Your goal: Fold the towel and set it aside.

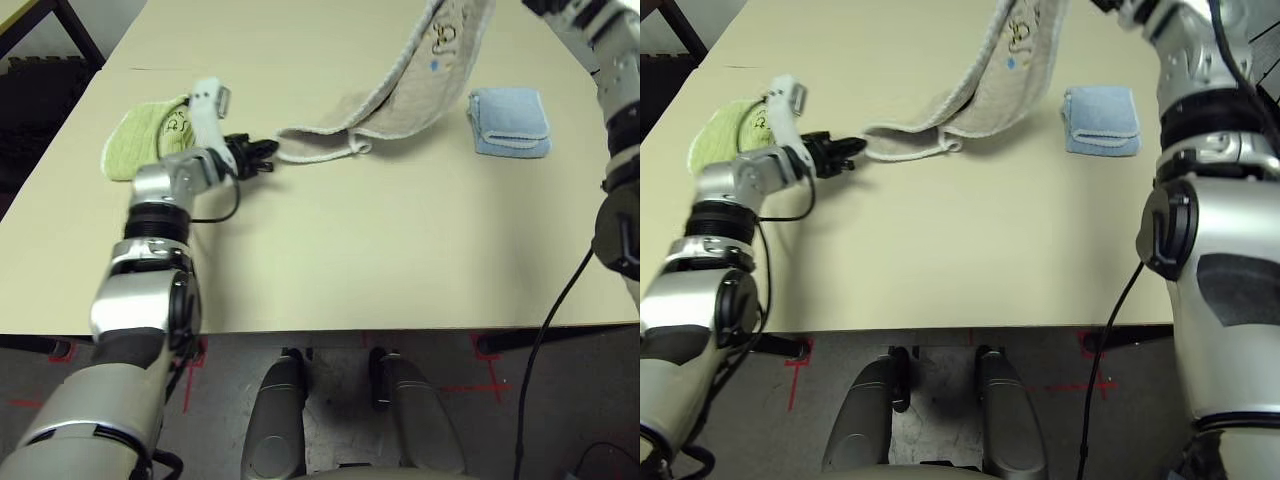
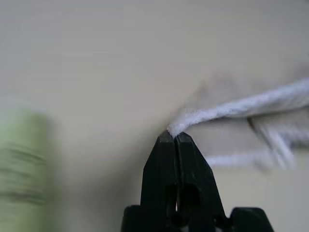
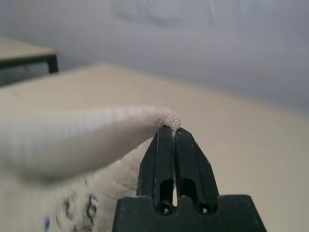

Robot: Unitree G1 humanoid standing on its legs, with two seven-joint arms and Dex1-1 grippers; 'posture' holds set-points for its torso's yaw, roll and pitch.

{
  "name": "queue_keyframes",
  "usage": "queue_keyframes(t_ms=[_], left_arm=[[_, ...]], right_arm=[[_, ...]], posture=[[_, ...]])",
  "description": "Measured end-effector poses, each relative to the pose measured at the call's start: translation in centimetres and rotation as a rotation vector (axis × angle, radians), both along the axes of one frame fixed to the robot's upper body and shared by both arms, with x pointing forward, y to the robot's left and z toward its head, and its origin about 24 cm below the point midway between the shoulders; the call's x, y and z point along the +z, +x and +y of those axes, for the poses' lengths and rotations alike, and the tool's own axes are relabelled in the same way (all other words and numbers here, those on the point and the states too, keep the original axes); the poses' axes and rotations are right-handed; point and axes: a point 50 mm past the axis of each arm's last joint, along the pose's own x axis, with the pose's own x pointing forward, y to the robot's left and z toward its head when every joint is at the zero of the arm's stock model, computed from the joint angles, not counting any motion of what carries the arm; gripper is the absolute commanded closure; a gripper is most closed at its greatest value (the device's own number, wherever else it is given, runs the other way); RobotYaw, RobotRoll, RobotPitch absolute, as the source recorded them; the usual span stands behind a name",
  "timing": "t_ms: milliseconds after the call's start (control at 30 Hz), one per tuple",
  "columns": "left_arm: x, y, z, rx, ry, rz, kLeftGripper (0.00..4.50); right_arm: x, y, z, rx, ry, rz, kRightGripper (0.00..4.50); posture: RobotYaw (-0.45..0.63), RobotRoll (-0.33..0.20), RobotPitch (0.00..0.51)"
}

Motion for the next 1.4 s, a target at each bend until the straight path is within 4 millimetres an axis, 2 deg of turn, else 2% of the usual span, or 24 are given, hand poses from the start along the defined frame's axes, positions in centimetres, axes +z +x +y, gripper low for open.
queue_keyframes(t_ms=[67, 133, 267, 400, 500, 700, 833, 933, 1000, 1067, 1133, 1233, 1267, 1333, 1400], left_arm=[[2.9, -0.6, 0.1, -0.017, 0.045, -0.098, 4.47], [3.7, -0.7, -0.3, -0.048, 0.097, -0.121, 4.47], [1.9, -0.3, 0.1, -0.093, 0.164, -0.019, 4.47], [0.9, -0.1, 0.1, -0.137, 0.176, 0.048, 4.47], [1.0, -0.1, 0.0, -0.16, 0.164, 0.072, 4.47], [-0.9, -0.2, 0.5, -0.173, 0.101, 0.217, 4.47], [-2.0, -0.4, 0.8, -0.178, 0.104, 0.304, 4.47], [-2.7, -0.2, 1.0, -0.153, 0.12, 0.344, 4.47], [-2.6, 0.3, 0.5, -0.114, 0.139, 0.315, 4.47], [-1.0, 1.5, -0.5, 0.002, 0.189, 0.151, 4.47], [2.3, 1.9, -1.3, 0.086, 0.182, -0.055, 4.47], [7.3, 1.0, -2.0, 0.073, 0.057, -0.312, 4.47], [8.5, 0.6, -2.1, 0.059, 0.005, -0.373, 4.47], [9.5, 0.1, -2.1, 0.022, -0.057, -0.439, 4.47], [8.6, 0.2, -1.6, 0.001, -0.04, -0.407, 4.47]], right_arm=[[-1.9, -0.3, -0.5, 0.029, 0.012, 0.068, 4.5], [-2.5, -1.0, -1.4, 0.07, 0.009, 0.123, 4.5], [-2.5, -3.0, -3.8, 0.141, -0.057, 0.254, 4.5], [-3.5, -3.5, -4.1, 0.185, -0.076, 0.362, 4.5], [-3.6, -3.6, -4.1, 0.201, -0.101, 0.412, 4.5], [-1.8, -3.1, -3.5, 0.188, -0.19, 0.445, 4.5], [-3.0, -2.8, -3.2, 0.196, -0.258, 0.545, 4.5], [-3.2, -1.7, -2.4, 0.138, -0.331, 0.568, 4.5], [-2.6, -0.9, -2.2, 0.049, -0.376, 0.516, 4.5], [-0.8, 0.5, -1.1, -0.111, -0.406, 0.343, 4.5], [2.5, 0.9, -0.2, -0.222, -0.332, 0.101, 4.5], [7.6, -0.4, -0.4, -0.282, -0.16, -0.22, 4.5], [8.6, -0.9, -0.6, -0.285, -0.126, -0.288, 4.5], [9.1, -1.5, -0.8, -0.274, -0.104, -0.353, 4.5], [7.6, -1.2, -1.1, -0.244, -0.133, -0.313, 4.5]], posture=[[0.09, 0.0, 0.19], [0.08, 0.0, 0.195], [0.07, 0.0, 0.203], [0.06, 0.0, 0.209], [0.06, 0.0, 0.209], [0.06, 0.0, 0.214], [0.06, 0.0, 0.225], [0.07, 0.0, 0.233], [0.07, 0.0, 0.235], [0.07, 0.0, 0.236], [0.07, 0.0, 0.236], [0.07, 0.0, 0.234], [0.07, 0.0, 0.234], [0.07, 0.0, 0.234], [0.06, 0.0, 0.233]])
